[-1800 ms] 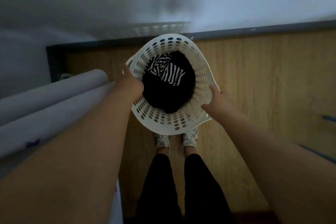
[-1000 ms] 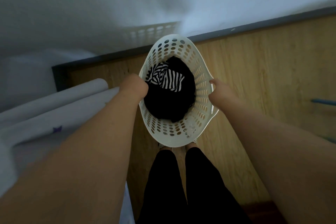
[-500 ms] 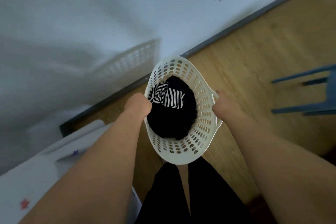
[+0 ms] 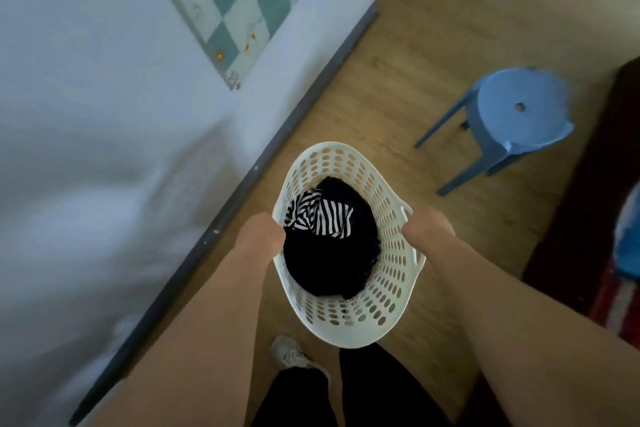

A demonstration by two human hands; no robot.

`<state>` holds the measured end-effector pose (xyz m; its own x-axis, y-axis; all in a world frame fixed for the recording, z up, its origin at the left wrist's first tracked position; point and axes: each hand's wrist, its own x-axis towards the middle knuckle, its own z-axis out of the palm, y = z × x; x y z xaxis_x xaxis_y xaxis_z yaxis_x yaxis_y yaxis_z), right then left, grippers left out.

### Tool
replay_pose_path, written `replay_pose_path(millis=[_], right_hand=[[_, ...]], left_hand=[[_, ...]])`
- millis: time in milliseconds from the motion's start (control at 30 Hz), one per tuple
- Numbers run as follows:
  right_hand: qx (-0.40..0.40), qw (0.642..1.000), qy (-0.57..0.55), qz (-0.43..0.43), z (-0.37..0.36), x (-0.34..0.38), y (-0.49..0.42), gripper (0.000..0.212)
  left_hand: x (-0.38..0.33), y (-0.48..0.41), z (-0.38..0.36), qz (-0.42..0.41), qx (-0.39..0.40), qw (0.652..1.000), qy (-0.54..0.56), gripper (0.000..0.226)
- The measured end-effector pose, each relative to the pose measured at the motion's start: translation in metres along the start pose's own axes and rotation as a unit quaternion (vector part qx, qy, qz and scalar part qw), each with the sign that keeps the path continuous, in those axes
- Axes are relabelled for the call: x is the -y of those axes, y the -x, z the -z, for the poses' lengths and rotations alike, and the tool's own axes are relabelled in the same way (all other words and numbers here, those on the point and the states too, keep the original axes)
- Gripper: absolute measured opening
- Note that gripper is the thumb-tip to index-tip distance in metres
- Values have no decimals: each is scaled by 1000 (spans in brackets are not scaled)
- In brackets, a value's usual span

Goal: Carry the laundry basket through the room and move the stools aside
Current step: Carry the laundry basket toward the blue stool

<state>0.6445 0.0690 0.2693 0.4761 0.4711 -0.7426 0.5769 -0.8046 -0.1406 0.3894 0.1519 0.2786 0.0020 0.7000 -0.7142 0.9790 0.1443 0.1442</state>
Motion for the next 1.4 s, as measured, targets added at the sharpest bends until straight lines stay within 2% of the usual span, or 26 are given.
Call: replay_pose_path(millis=[67,233,400,600,933,1100,1200,1300,1400], right_hand=[[-3,1000,-18,-17,19,-17,-12,11],[-15,996,-71,-48,61,-53,-42,16],[-28,991,-116,-69,85,-71,-70,18],[-36,983,-150,-99,107,-82,-102,10],[-2,968,-171,-182,110,-102,-173,31],[23,966,-170,-194,100,-113,-219,39],[24,970,-158,-184,94,-119,-247,42],[42,968,-159,-187,81,-128,-280,47],[54,965,-168,-196,73,-133,-301,55]], left_hand=[[-31,-8,2,-21,4,1000,-15,11],[-102,-26,3,-52,4,998,-39,31],[-153,-45,2,-67,21,997,-24,18],[-212,-81,9,-95,62,990,-79,28],[-284,-158,-14,-68,134,977,-148,33],[-300,-194,-47,-32,154,981,-110,29],[-310,-213,-64,-21,152,982,-109,17],[-317,-235,-92,-4,157,983,-90,25],[-317,-250,-113,-1,166,985,-51,20]])
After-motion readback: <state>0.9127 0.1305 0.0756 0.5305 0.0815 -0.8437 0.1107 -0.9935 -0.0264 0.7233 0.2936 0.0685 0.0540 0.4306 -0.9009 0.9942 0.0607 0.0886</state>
